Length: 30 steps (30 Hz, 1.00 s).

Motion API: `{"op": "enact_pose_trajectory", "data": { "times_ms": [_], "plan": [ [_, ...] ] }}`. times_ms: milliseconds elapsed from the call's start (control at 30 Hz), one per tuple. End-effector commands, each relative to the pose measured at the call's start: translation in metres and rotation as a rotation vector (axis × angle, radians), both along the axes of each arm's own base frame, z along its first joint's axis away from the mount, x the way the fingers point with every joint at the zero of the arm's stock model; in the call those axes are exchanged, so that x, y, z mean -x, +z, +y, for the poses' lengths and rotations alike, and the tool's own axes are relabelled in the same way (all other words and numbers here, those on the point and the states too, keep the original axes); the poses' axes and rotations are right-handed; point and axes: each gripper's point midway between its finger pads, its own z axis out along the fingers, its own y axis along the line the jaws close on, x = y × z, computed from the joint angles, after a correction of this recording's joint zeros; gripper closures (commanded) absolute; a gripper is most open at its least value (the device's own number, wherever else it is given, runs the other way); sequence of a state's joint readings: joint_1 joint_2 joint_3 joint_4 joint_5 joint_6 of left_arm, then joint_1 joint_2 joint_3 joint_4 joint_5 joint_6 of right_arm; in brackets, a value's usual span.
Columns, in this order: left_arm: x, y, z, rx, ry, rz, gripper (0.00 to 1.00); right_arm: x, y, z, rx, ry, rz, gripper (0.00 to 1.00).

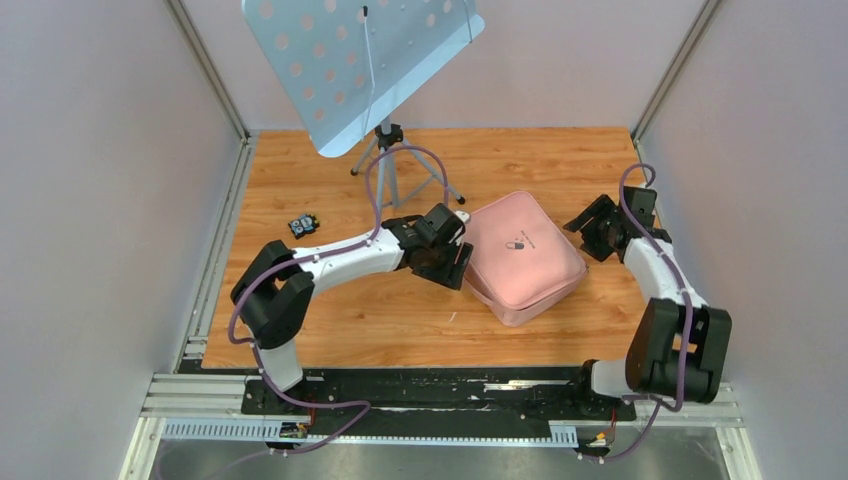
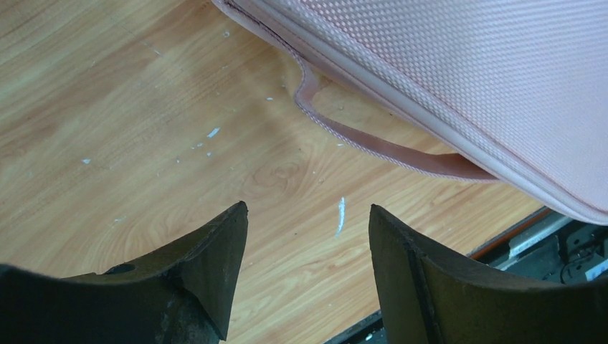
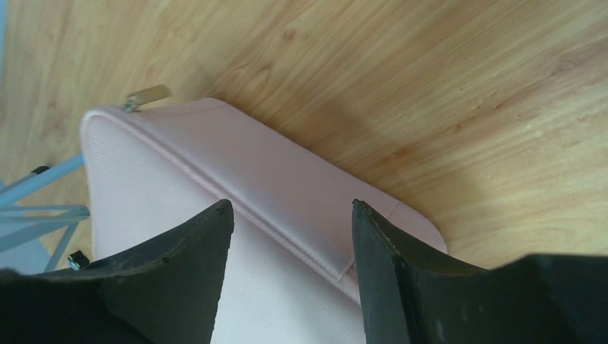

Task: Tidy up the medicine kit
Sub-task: Adjust the medicine box at the center of the board.

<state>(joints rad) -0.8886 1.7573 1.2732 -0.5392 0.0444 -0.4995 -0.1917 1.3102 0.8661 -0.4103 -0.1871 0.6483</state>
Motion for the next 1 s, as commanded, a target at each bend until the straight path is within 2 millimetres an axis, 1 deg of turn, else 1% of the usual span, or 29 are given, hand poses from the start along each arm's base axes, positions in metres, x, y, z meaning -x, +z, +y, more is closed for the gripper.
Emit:
{"op": "enact_pose_trajectory", "data": {
  "times_ms": [0, 67, 200, 233, 300, 333, 367, 400, 433, 467, 500, 533, 567, 600, 633, 667, 700, 733, 767, 800, 833, 900, 967],
  "plan": [
    [-0.014, 0.002, -0.013, 0.018, 0.012, -0.023, 0.28, -0.023, -0.004, 0.004, -0.033, 0.071, -0.021, 0.39],
    [-0.018, 0.0, -0.014, 0.007, 0.016, -0.03, 0.28, -0.02, -0.01, 0.011, -0.069, 0.092, -0.015, 0.39],
    [-0.027, -0.003, -0.013, -0.011, 0.025, -0.042, 0.27, -0.007, -0.008, 0.02, -0.102, 0.108, -0.039, 0.38],
    [-0.031, -0.003, -0.011, -0.015, 0.029, -0.042, 0.27, -0.002, -0.004, 0.025, -0.115, 0.12, -0.054, 0.38],
    [-0.039, -0.004, -0.01, -0.02, 0.031, -0.048, 0.27, 0.009, -0.003, 0.031, -0.138, 0.132, -0.061, 0.38],
    [-0.044, -0.002, -0.011, -0.019, 0.033, -0.054, 0.27, 0.016, -0.003, 0.035, -0.152, 0.135, -0.065, 0.39],
    [-0.05, -0.002, -0.008, -0.024, 0.037, -0.057, 0.27, 0.023, -0.003, 0.039, -0.169, 0.14, -0.069, 0.39],
    [-0.057, 0.002, -0.011, -0.02, 0.033, -0.07, 0.27, 0.029, -0.002, 0.043, -0.187, 0.143, -0.074, 0.39],
    [-0.063, 0.0, -0.009, -0.028, 0.039, -0.068, 0.26, 0.037, -0.003, 0.048, -0.205, 0.146, -0.076, 0.39],
    [-0.071, 0.007, -0.013, -0.017, 0.033, -0.088, 0.26, 0.044, -0.002, 0.052, -0.227, 0.148, -0.081, 0.39],
    [-0.075, 0.004, -0.012, -0.029, 0.033, -0.083, 0.26, 0.052, -0.003, 0.057, -0.251, 0.152, -0.084, 0.4],
    [-0.083, 0.012, -0.017, -0.019, 0.023, -0.106, 0.26, 0.06, -0.003, 0.063, -0.27, 0.158, -0.087, 0.4],
    [-0.086, 0.007, -0.017, -0.032, 0.019, -0.1, 0.26, 0.067, -0.003, 0.067, -0.285, 0.163, -0.089, 0.4],
    [-0.093, 0.015, -0.023, -0.022, 0.009, -0.12, 0.26, 0.076, -0.004, 0.072, -0.3, 0.166, -0.085, 0.41],
    [-0.095, 0.008, -0.023, -0.04, 0.004, -0.108, 0.26, 0.085, -0.007, 0.078, -0.319, 0.17, -0.079, 0.41],
    [-0.101, 0.015, -0.028, -0.03, -0.003, -0.126, 0.26, 0.09, -0.004, 0.082, -0.327, 0.179, -0.089, 0.41],
    [-0.102, 0.009, -0.028, -0.044, -0.008, -0.117, 0.25, 0.097, -0.004, 0.086, -0.336, 0.186, -0.089, 0.42],
    [-0.107, 0.016, -0.032, -0.035, -0.015, -0.133, 0.25, 0.104, -0.004, 0.089, -0.346, 0.189, -0.083, 0.42],
    [-0.108, 0.012, -0.034, -0.042, -0.019, -0.129, 0.25, 0.111, -0.004, 0.092, -0.352, 0.195, -0.082, 0.42],
    [-0.112, 0.016, -0.037, -0.035, -0.023, -0.141, 0.25, 0.116, -0.003, 0.095, -0.357, 0.2, -0.083, 0.42],
    [-0.114, 0.014, -0.038, -0.039, -0.025, -0.14, 0.25, 0.12, -0.001, 0.097, -0.359, 0.207, -0.091, 0.42],
    [-0.124, 0.023, -0.04, -0.043, -0.014, -0.173, 0.25, 0.125, 0.005, 0.101, -0.367, 0.225, -0.111, 0.43],
    [-0.128, 0.029, -0.04, -0.051, -0.014, -0.189, 0.25, 0.128, 0.008, 0.107, -0.382, 0.247, -0.117, 0.43]
  ]
}}
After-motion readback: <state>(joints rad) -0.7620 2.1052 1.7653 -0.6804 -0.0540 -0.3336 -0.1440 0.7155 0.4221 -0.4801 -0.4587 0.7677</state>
